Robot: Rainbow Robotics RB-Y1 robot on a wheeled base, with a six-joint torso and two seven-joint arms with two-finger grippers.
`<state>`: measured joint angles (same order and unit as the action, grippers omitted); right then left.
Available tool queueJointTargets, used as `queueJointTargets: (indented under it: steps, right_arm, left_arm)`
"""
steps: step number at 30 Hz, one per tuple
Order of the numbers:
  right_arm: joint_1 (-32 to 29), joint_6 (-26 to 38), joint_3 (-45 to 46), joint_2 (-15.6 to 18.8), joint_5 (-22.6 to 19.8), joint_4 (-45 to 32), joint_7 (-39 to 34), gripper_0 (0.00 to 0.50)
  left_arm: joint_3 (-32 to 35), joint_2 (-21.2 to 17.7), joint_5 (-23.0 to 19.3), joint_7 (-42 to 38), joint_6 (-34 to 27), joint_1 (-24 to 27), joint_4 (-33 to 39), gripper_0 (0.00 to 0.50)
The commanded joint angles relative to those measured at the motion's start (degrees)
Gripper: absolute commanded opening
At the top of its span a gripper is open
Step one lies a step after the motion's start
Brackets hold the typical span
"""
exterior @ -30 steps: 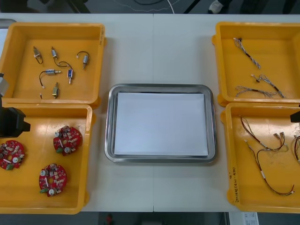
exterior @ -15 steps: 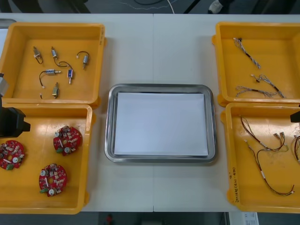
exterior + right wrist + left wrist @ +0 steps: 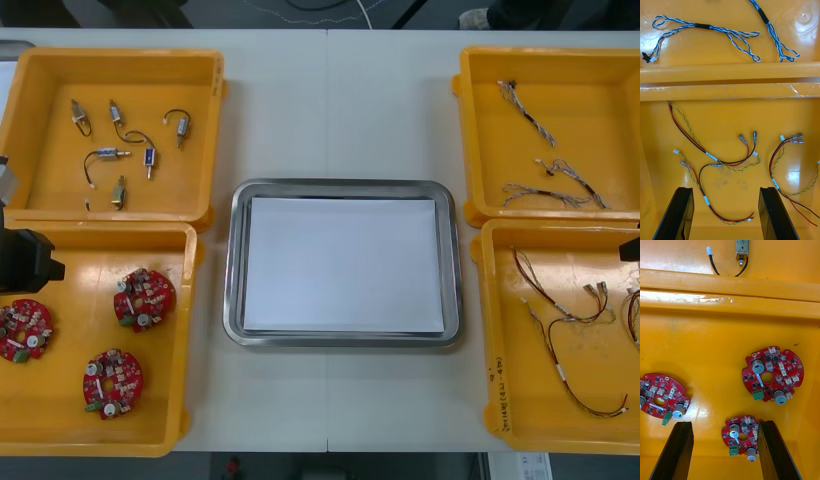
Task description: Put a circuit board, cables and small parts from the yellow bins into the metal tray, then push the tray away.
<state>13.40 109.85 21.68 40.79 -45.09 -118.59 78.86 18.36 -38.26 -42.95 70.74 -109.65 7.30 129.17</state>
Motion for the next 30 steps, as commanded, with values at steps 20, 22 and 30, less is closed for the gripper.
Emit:
queueJointTargets:
  steps: [20, 22, 30]
  right_arm:
    - [-0.7, 0.1, 1.7, 2.4, -0.4, -0.4, 0.6, 0.500]
    - [-0.7, 0.1, 1.7, 2.4, -0.4, -0.4, 0.6, 0.500]
    - [-0.7, 0.1, 1.7, 2.4, -0.4, -0.4, 0.6, 0.500]
  left_arm:
    - [0.4, -2.2, -0.4, 2.0, -0.4, -1.1, 1.7, 0.500]
    - [0.4, -2.2, -0.4, 2.0, -0.4, -1.1, 1.7, 0.500]
    - [0.4, -2.2, -0.4, 2.0, -0.4, -1.1, 1.7, 0.500]
